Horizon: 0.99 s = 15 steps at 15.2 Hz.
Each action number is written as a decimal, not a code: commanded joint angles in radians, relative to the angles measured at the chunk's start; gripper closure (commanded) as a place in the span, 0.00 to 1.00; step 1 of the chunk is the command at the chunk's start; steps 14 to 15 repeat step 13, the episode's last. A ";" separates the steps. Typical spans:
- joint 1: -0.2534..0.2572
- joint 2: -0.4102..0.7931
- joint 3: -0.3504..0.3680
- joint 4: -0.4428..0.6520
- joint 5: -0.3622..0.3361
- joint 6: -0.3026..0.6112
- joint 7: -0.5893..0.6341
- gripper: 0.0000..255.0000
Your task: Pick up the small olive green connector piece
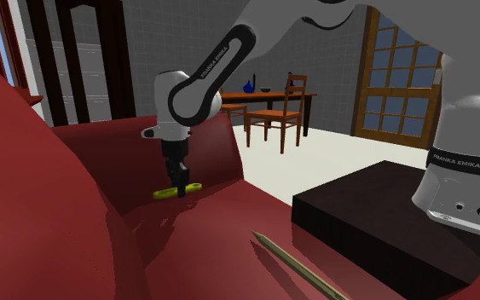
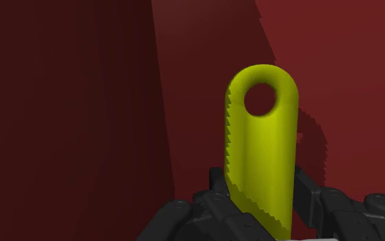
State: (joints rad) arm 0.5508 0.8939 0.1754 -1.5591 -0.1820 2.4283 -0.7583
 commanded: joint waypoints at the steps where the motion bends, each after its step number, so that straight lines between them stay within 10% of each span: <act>1: -0.002 -0.021 0.003 -0.009 0.003 -0.014 0.000 1.00; 15: -0.014 -0.125 0.020 -0.041 0.018 -0.086 -0.007 1.00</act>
